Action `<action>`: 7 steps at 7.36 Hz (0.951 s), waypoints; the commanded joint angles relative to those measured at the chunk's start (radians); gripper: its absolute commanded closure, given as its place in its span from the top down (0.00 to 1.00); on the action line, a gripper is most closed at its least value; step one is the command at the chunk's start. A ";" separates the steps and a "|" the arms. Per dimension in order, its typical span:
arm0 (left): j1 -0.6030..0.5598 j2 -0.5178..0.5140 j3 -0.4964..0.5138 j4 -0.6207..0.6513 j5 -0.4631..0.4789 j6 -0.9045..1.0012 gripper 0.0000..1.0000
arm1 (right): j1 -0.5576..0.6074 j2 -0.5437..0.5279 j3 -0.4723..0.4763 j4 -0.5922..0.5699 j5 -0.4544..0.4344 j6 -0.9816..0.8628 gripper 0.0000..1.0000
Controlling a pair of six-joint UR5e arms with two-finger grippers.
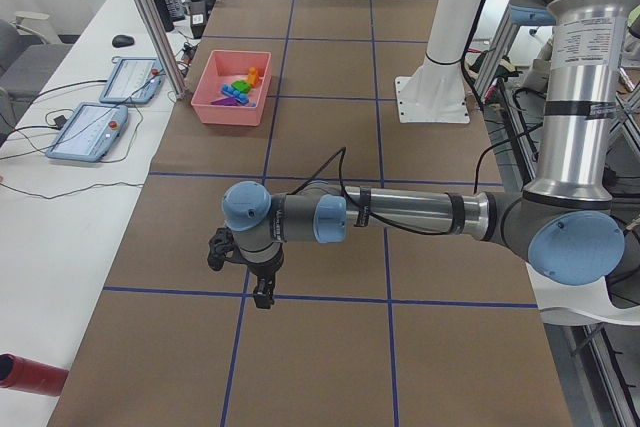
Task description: Put all blocks into box
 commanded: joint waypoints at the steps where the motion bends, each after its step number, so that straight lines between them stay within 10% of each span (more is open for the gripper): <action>1: 0.000 -0.002 -0.002 0.000 0.001 -0.064 1.00 | 0.000 0.000 -0.006 0.001 -0.001 0.001 1.00; 7: 0.000 -0.002 0.001 -0.002 0.001 -0.063 1.00 | 0.000 0.003 -0.015 -0.001 -0.002 0.018 1.00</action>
